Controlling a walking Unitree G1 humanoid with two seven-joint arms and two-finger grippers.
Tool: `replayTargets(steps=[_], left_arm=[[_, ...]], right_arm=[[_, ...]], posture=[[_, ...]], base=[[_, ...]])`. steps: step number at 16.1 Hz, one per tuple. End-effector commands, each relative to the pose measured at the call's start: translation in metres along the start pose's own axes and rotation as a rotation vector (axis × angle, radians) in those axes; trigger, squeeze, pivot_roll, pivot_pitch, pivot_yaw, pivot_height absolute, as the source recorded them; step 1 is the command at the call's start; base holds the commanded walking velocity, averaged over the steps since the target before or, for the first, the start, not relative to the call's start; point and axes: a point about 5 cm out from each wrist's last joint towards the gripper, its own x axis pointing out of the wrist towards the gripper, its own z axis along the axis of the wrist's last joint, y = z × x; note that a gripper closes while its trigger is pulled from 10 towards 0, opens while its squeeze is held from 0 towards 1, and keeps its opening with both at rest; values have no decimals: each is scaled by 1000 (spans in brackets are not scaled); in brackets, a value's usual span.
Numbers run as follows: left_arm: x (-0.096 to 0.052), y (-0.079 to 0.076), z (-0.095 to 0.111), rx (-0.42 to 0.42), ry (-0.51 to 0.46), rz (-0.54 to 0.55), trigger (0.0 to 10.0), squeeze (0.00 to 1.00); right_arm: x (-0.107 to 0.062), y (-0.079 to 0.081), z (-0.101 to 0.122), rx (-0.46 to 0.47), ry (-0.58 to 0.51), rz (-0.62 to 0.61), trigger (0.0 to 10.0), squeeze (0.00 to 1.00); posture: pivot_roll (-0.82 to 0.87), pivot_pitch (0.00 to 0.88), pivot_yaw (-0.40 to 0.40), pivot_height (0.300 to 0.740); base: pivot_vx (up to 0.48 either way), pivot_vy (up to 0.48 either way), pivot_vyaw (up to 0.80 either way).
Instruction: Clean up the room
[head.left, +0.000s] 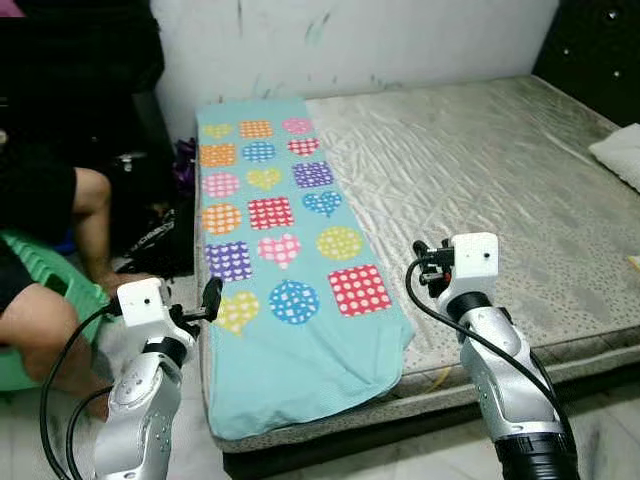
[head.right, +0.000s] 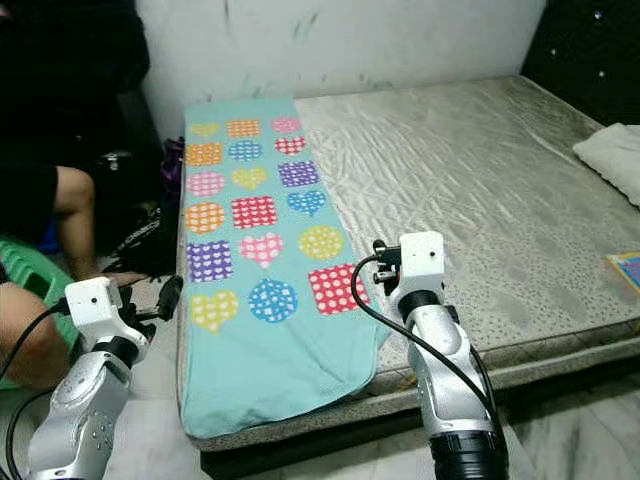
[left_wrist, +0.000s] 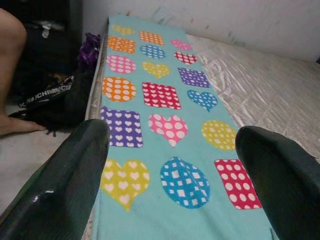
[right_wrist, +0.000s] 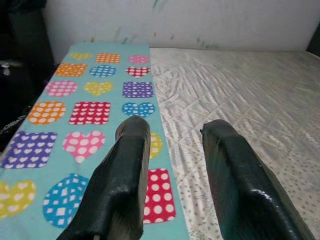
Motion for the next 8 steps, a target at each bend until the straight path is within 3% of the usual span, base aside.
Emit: replayTargets(steps=[1,6,8], left_arm=[[1,3,0,12,3,15,10000,0],[1,3,2,24,-11,26,10000,0],[0,4,3,8,-25,28,10000,0]], right_arm=[[-1,3,4,-1,-19,20,10000,0],[-1,4,5,-2,-32,41,10000,0],[-1,4,5,-10,-37,54,10000,0]], posture=[[-131,0,36,700],[-133,0,35,640],[-133,0,35,635]], base=[[0,0,0],[0,0,0],[0,0,0]])
